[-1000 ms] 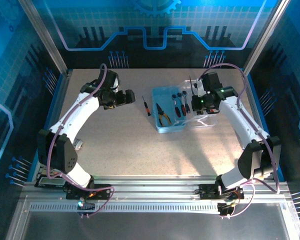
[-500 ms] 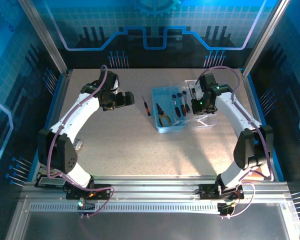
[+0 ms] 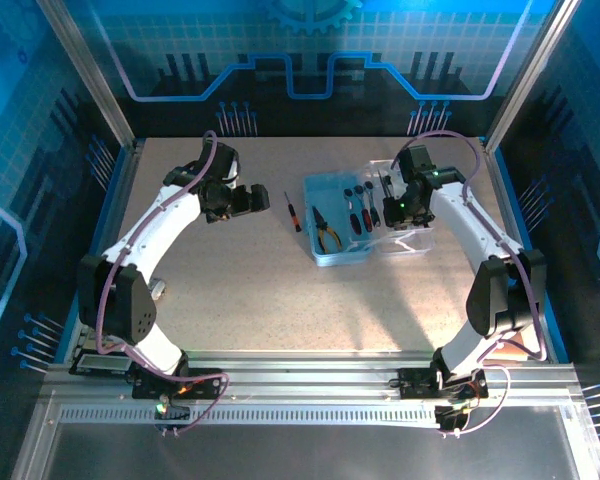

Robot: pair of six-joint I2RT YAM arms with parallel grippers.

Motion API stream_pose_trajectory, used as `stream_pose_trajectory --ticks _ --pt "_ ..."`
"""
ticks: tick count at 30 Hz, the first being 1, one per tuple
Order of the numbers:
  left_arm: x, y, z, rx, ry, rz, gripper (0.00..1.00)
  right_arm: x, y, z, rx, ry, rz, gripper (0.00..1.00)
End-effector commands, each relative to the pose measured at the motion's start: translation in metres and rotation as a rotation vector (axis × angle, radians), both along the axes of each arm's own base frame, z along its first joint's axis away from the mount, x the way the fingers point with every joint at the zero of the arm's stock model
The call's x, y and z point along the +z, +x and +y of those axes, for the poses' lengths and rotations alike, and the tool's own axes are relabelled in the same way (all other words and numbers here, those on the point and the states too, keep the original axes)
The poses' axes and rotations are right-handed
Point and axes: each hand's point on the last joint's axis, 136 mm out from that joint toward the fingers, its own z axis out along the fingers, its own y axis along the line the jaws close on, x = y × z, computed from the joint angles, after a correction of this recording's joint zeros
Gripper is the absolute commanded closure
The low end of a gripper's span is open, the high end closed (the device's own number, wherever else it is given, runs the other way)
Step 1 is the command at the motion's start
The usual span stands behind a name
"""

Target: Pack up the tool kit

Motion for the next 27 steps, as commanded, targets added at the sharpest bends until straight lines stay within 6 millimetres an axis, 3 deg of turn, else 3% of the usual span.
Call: stream_pose_trajectory --ticks 1,10,19,27 --pt "-0.003 0.002 -0.005 -0.022 -0.007 0.011 0.01 0.016 0.001 -0.001 -0.003 -0.009 -0.015 0.73" --pt "-0.015 0.011 -0.014 -0.043 -0.014 0.035 0.01 0.045 -0.003 0.0 0.002 -0.006 -0.069 0.55" --pt "-0.074 0.049 -0.035 -0.096 0.008 0.158 0.01 0.066 -0.015 0.023 0.082 0.075 -0.145 0.0" --pt "-0.104 0.088 -0.059 -0.101 -0.002 0.186 0.01 0.061 -0.025 0.029 0.098 0.091 -0.137 0.0"
